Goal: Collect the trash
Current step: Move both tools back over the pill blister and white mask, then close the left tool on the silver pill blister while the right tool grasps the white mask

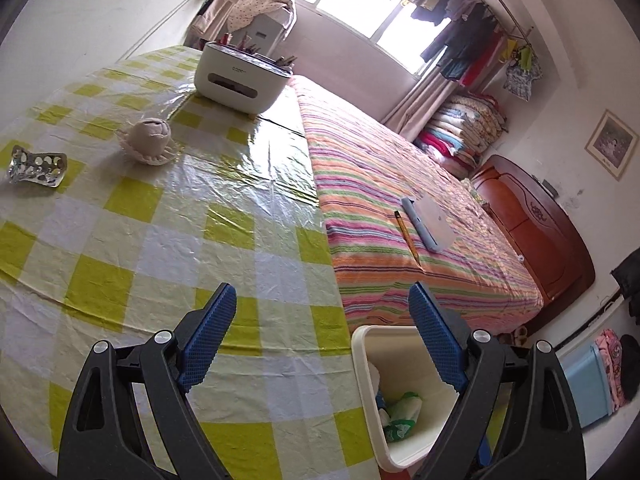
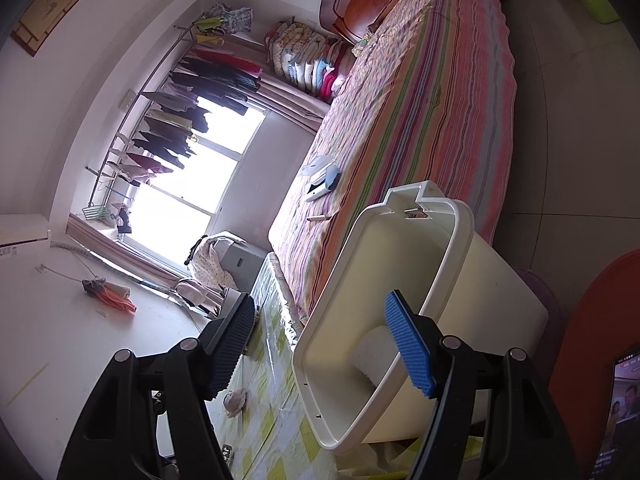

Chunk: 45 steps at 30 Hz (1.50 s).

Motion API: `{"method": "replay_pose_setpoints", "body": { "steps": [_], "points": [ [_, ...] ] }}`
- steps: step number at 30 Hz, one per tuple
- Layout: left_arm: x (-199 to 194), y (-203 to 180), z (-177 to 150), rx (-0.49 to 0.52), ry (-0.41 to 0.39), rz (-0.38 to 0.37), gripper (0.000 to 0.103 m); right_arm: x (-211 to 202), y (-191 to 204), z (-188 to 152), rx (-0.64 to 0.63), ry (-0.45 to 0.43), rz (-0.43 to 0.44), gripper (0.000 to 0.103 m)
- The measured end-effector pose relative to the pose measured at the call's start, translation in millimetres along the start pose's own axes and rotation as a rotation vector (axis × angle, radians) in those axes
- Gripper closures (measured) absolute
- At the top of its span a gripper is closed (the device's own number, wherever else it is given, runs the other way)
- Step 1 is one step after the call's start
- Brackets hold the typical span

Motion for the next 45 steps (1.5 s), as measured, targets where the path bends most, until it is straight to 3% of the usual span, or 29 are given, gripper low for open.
{"method": "replay_pose_setpoints", "body": {
  "steps": [6, 9, 12, 16, 20, 22, 26, 32, 38, 43, 45],
  "points": [
    [-10.3, 58.3, 29.8, -0.175, -0.021, 0.198, 0.017, 11.6, 22.6, -6.6, -0.125, 0.090, 0.019, 0.037],
    [-17.9, 83.6, 48.6, -0.252, -0.029, 0.309, 0.014, 17.5, 26.3, -10.2, -0.130, 0.123, 0.026, 0.037],
    [-32.6, 103.2, 68.9, -0.340, -0.055, 0.466, 0.012, 20.8, 27.2, -13.4, -0.122, 0.137, 0.030, 0.037],
    [-47.4, 129.0, 98.0, -0.518, -0.118, 0.578, 0.007, 26.5, 33.3, -18.4, -0.136, 0.158, 0.028, 0.037],
    [-50.2, 164.4, 111.3, -0.805, -0.119, 0.569, 0.007, 31.8, 36.5, -22.8, -0.139, 0.186, 0.022, 0.037],
    [-46.8, 174.3, 118.6, -0.883, -0.112, 0.605, 0.007, 34.4, 37.3, -24.9, -0.138, 0.197, 0.015, 0.037],
    [-38.6, 187.5, 136.1, -0.949, -0.093, 0.689, 0.007, 43.1, 38.1, -28.2, -0.129, 0.236, -0.009, 0.037],
    [-14.0, 216.3, 144.9, -1.073, 0.020, 0.765, 0.008, 63.1, 51.2, -34.3, -0.199, 0.300, -0.074, 0.037],
    [11.4, 247.8, 142.6, -1.161, 0.128, 0.818, 0.008, 90.1, 59.5, -45.2, -0.220, 0.387, -0.074, 0.037],
    [19.9, 263.3, 139.4, -1.212, 0.172, 0.829, 0.009, 101.2, 63.7, -49.0, -0.230, 0.408, -0.072, 0.037],
    [21.2, 267.3, 140.5, -1.221, 0.179, 0.822, 0.013, 106.3, 64.7, -50.1, -0.223, 0.421, -0.069, 0.037]
  ]
}}
Point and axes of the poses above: each gripper's, at about its wrist camera, not at the fingertips, and x roughly the way its jaws point, y to its left, z to its top, the point moved 1 cm from there along x, roughly the way its jaws point, and after that the axes turned 1 degree about y, right-handed, at the moved point
